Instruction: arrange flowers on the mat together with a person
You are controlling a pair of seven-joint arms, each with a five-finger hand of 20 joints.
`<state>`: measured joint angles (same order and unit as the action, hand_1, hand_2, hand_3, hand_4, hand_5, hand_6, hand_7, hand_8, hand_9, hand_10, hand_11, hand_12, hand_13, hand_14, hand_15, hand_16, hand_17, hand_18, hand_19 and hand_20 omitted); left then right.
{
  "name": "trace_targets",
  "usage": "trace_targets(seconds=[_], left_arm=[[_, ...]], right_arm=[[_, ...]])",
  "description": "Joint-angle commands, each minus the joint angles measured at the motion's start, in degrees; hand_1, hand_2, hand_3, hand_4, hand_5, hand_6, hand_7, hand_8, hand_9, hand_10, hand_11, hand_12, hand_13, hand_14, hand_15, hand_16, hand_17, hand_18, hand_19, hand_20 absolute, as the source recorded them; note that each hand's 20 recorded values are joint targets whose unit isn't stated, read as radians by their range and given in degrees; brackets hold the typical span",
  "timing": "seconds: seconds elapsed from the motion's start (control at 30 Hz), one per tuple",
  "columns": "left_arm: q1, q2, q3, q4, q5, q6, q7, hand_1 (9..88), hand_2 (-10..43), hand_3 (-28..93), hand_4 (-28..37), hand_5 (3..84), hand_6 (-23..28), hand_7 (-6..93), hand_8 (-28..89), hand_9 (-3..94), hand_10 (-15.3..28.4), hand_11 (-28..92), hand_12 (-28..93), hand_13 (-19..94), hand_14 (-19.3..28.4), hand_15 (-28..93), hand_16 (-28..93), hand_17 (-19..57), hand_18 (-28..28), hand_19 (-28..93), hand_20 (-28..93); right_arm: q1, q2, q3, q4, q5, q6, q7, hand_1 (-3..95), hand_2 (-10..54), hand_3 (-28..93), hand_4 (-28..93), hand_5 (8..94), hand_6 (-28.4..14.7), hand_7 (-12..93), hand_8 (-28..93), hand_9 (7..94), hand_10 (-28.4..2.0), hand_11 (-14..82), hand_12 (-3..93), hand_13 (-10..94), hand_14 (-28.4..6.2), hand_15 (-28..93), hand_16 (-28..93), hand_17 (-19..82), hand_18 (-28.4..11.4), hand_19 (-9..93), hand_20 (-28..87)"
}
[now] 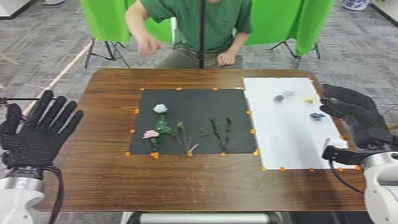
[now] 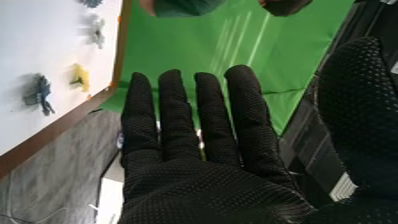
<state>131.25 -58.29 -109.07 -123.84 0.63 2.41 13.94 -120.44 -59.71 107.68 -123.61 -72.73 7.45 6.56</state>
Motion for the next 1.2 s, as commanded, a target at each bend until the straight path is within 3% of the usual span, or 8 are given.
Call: trace_targets(seconds=[0.03,0.2,0.4,0.6,0.73,0.9,1.0,1.2], left_arm=[[1.45,-1.49,-1.57,-0.38,0.65,-0.86,0.78,24.6,10.1,69,-28.3,40.9,6.3,5.1,-8,37.9,14.7,15,9,28,15.4,25,-5,-3.1,12.8,29,12],[3.15,-2.21,-2.48,-0.95,0.49,-0.05,0.67,24.6,10.2,69,-28.3,40.9,6.2,5.1,-8,37.9,14.8,15,9,28,15.4,25,-5,-3.1,12.8,29,12],[1.82,-1.60,-1.61,-0.43,0.58,-0.03,0.37,24.6,10.2,69,-28.3,40.8,6.2,5.1,-8,37.9,14.7,15,9,28,15.4,25,-5,-3.1,12.9,29,12],[1.47,-1.50,-1.09,-0.11,0.36,0.33,0.00,24.6,10.3,69,-28.3,40.8,6.2,5.0,-8,37.9,14.8,15,9,28,15.4,25,-5,-3.2,12.9,29,12],[1.06,-1.36,-1.19,0.02,0.65,0.20,-0.05,24.8,10.3,69,-28.3,40.8,6.1,5.1,-8,37.9,14.8,15,9,28,15.4,25,-5,-3.2,12.9,29,12],[1.59,-1.69,-1.32,-0.17,0.54,0.08,-0.33,24.9,10.4,69,-28.3,40.8,6.1,5.1,-8,38.0,14.7,15,9,28,15.5,25,-5,-3.2,12.9,29,12],[2.06,-1.96,-1.58,-0.14,1.41,-0.62,-0.64,25.2,10.5,69,-28.3,40.9,5.9,5.2,-8,38.0,14.7,15,9,28,15.4,26,-5,-3.1,12.9,29,11],[2.55,-2.37,-1.73,-0.45,1.21,-0.94,-0.21,26.1,10.7,68,-28.3,41.7,4.9,6.0,-8,37.9,14.4,15,9,28,15.3,25,-5,-3.1,12.8,29,11]], right_arm=[[-1.14,-0.81,-0.45,-0.60,-0.72,0.15,-0.91,30.1,-9.5,81,-26,42.5,-2.1,19,-14,39.9,-10.2,8.0,15.2,32,-10.9,17,19,16,-14.7,33,15],[-1.80,-1.32,-0.64,-0.65,-3.76,-0.42,-0.98,30.1,-9.5,81,-26,42.6,-2.2,19,-14,39.9,-10.2,8.0,15.2,32,-10.9,17,18,16,-14.7,33,15],[-1.02,0.08,-1.30,1.43,-20.77,0.21,0.93,30.3,-9.5,80,-25,42.6,-2.2,19,-14,39.6,-10.1,7.8,15.1,31,-9.9,15,18,16,-14.3,32,14],[0.48,2.98,-2.68,4.45,-38.05,4.25,5.11,32.1,-9.5,81,-26,42.6,-1.8,20,-14,39.1,-9.9,8.1,14.6,28,-8.9,14,15,15,-13.3,31,14],[2.05,6.11,-4.94,7.48,-48.60,8.51,10.10,32.1,-7.2,81,-26,42.4,-1.9,21,-15,38.1,-9.9,9.3,13.5,26,-8.9,16,10,13,-13.5,38,12],[6.39,8.57,-7.02,11.98,-53.85,4.83,12.92,31.8,-5.7,81,-25,42.2,-2.1,21,-15,37.4,-10.0,10.0,13.3,26,-9.0,18,9,12,-13.6,42,11],[6.80,9.96,-6.98,13.79,-52.84,3.07,12.34,32.2,-5.5,81,-25,41.1,-2.1,22,-15,36.9,-10.0,10.2,13.2,26,-9.5,20,9,13,-14.0,43,10],[11.38,13.92,-10.90,18.34,-53.50,0.18,11.51,34.7,-5.9,82,-26,40.1,-2.1,22,-15,37.3,-9.8,10.9,12.9,28,-9.2,22,8,14,-14.6,44,9]])
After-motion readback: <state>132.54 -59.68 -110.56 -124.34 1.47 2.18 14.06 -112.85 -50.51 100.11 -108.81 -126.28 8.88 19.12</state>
